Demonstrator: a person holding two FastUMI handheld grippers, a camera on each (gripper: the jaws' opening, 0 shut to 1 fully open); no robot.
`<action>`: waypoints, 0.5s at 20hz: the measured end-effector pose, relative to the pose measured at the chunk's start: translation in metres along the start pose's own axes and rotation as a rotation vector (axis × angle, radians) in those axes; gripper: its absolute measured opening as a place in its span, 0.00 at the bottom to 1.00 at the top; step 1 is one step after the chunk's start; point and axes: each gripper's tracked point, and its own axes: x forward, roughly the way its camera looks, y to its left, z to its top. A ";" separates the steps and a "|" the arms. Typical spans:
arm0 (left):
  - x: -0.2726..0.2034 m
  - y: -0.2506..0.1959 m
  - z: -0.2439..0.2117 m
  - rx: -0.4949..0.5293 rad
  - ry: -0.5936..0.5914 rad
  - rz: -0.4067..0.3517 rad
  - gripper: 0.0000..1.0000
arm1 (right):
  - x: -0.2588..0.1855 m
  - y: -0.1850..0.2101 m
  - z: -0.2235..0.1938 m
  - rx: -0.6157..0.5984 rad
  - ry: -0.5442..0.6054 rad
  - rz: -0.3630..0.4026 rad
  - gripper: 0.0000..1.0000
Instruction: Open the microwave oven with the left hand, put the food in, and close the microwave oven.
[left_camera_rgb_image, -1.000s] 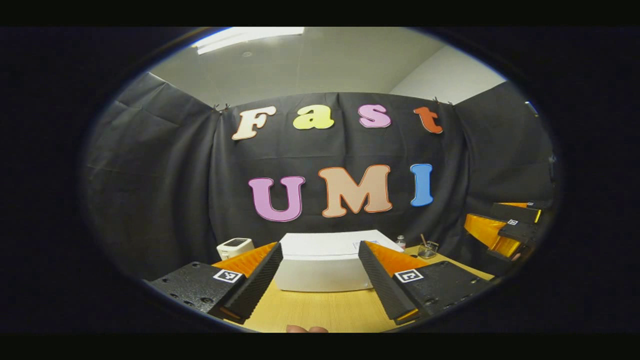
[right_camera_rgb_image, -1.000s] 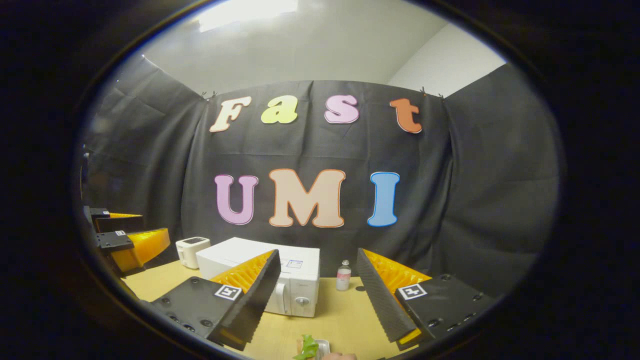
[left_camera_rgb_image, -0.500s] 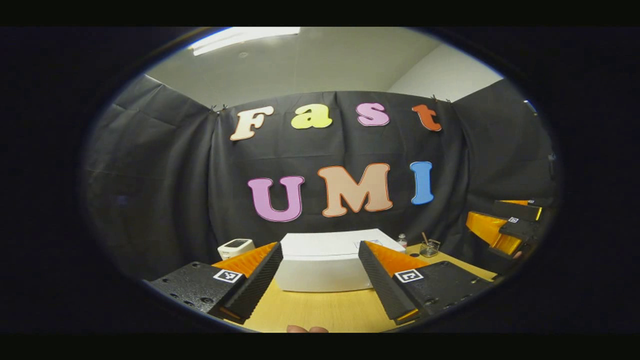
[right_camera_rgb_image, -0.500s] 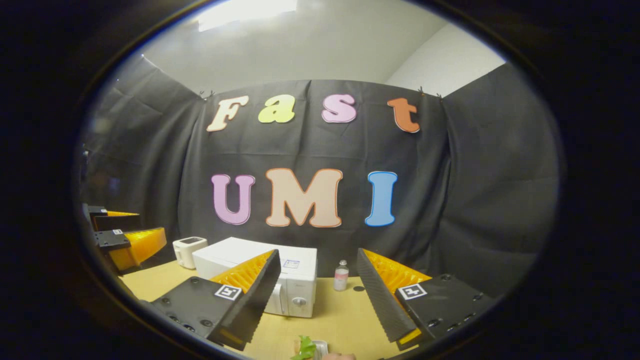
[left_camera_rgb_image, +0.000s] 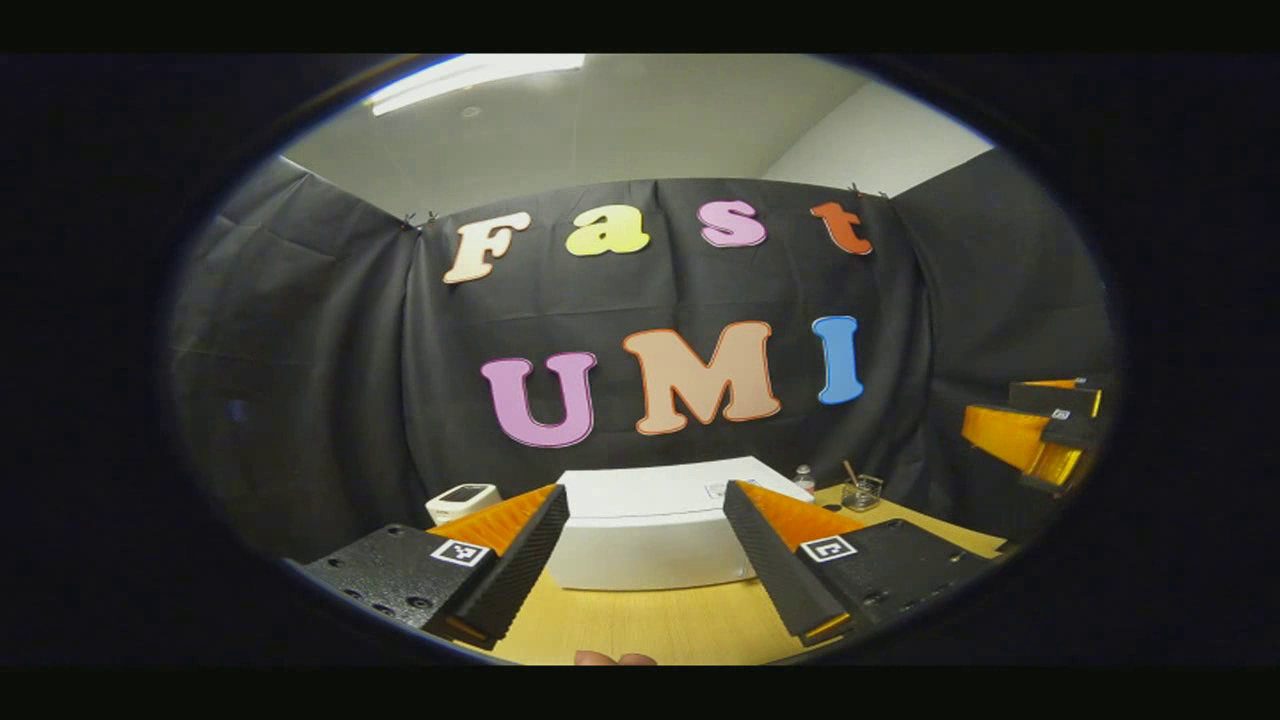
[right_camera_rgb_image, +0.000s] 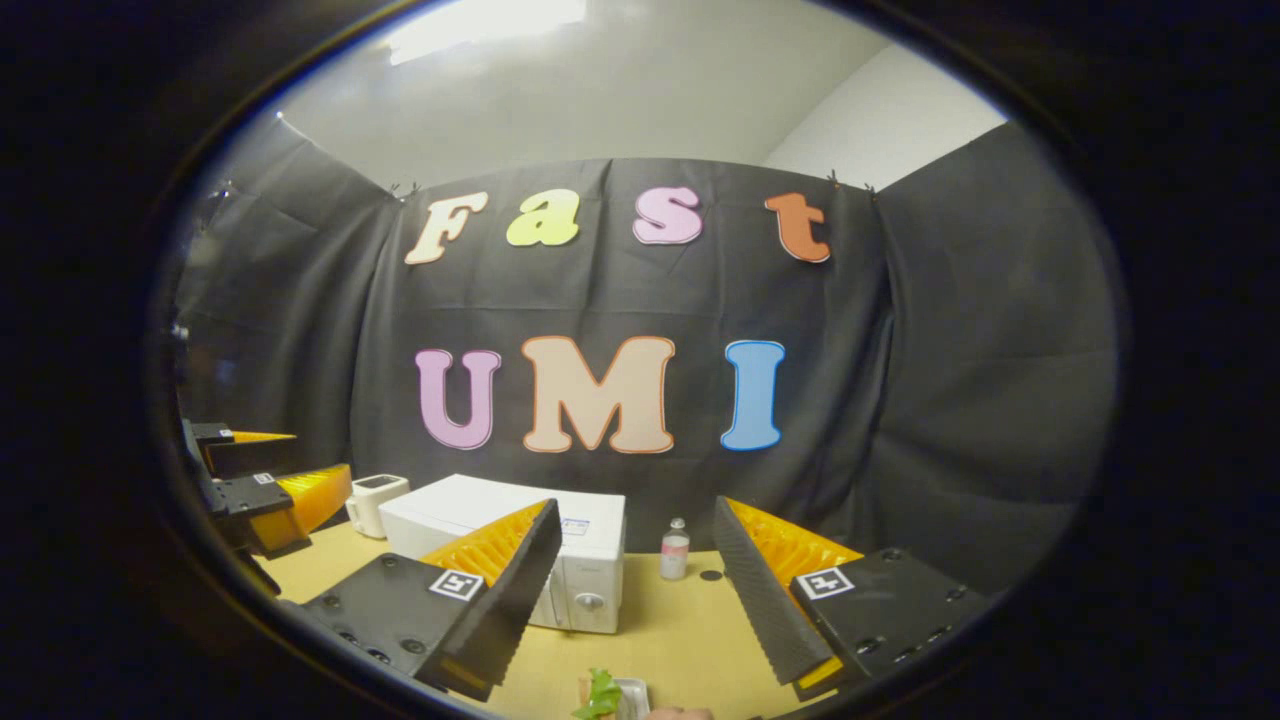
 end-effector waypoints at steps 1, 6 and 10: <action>0.006 -0.003 -0.007 -0.005 0.006 -0.011 0.97 | -0.001 -0.004 0.001 -0.012 -0.004 -0.009 0.96; 0.040 -0.028 -0.041 -0.010 -0.019 -0.063 1.00 | -0.013 -0.018 0.005 -0.055 -0.033 -0.031 0.96; 0.067 -0.054 -0.081 -0.018 -0.009 -0.089 0.97 | -0.019 -0.038 0.000 -0.057 -0.016 -0.071 0.96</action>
